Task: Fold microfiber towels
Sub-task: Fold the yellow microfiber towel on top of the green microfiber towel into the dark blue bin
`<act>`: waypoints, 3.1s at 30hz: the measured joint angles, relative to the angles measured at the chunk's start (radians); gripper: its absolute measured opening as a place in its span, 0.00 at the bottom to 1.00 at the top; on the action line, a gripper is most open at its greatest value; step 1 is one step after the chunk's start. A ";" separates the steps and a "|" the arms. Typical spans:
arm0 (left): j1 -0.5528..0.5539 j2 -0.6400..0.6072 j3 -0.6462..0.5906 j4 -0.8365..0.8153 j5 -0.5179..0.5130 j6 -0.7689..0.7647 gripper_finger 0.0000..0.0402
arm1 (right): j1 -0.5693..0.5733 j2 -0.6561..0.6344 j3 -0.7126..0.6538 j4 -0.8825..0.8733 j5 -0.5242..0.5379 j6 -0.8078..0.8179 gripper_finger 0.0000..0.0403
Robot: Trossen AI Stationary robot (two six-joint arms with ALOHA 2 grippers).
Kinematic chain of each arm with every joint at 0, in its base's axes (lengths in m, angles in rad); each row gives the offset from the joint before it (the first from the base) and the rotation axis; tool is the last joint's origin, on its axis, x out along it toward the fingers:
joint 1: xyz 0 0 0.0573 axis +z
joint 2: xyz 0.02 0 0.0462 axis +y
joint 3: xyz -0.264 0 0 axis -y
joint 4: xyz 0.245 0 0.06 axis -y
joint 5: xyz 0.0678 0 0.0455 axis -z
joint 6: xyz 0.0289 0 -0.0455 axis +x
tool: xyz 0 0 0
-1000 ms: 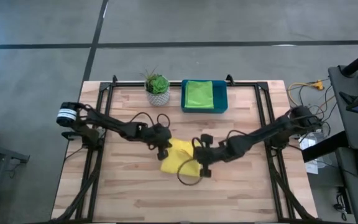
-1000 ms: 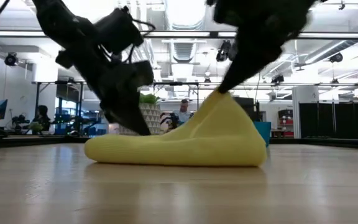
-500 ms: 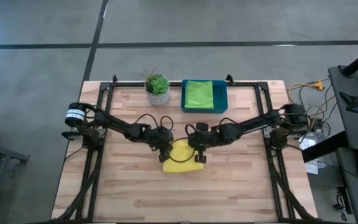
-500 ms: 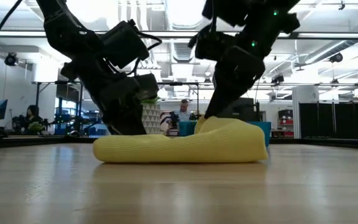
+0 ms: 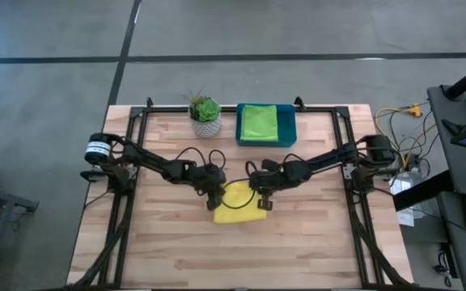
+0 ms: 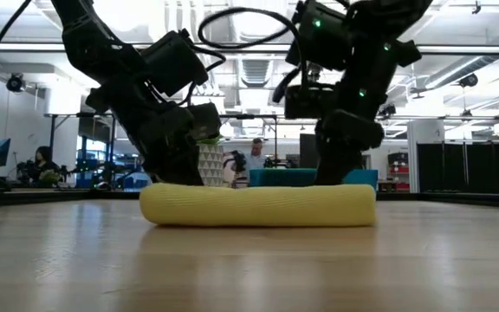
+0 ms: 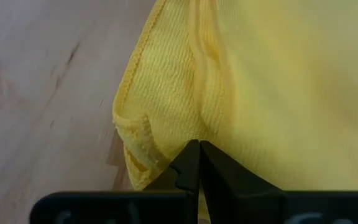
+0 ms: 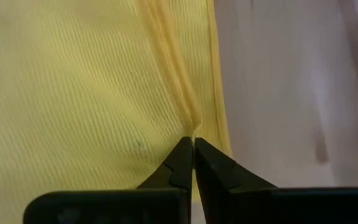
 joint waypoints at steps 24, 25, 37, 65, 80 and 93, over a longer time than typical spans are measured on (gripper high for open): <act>0.000 0.000 -0.001 0.000 0.024 0.000 0.00 | -0.008 -0.016 -0.029 0.029 0.137 0.090 0.02; 0.000 0.000 -0.001 0.000 0.024 0.000 0.00 | -0.009 -0.016 -0.029 0.029 0.146 0.097 0.02; 0.000 0.000 -0.001 0.001 0.025 0.000 0.00 | -0.026 -0.014 -0.029 0.027 0.086 0.107 0.08; 0.039 -0.110 0.003 -0.065 -0.027 0.048 0.00 | 0.176 0.001 -0.035 0.236 0.022 0.459 0.32; 0.097 -0.110 -0.004 -0.231 -0.047 0.112 0.00 | 0.183 0.091 -0.027 0.221 -0.011 0.542 0.23; 0.102 -0.213 -0.077 -0.191 0.266 -0.139 0.00 | 0.183 0.093 -0.029 0.214 -0.016 0.542 0.20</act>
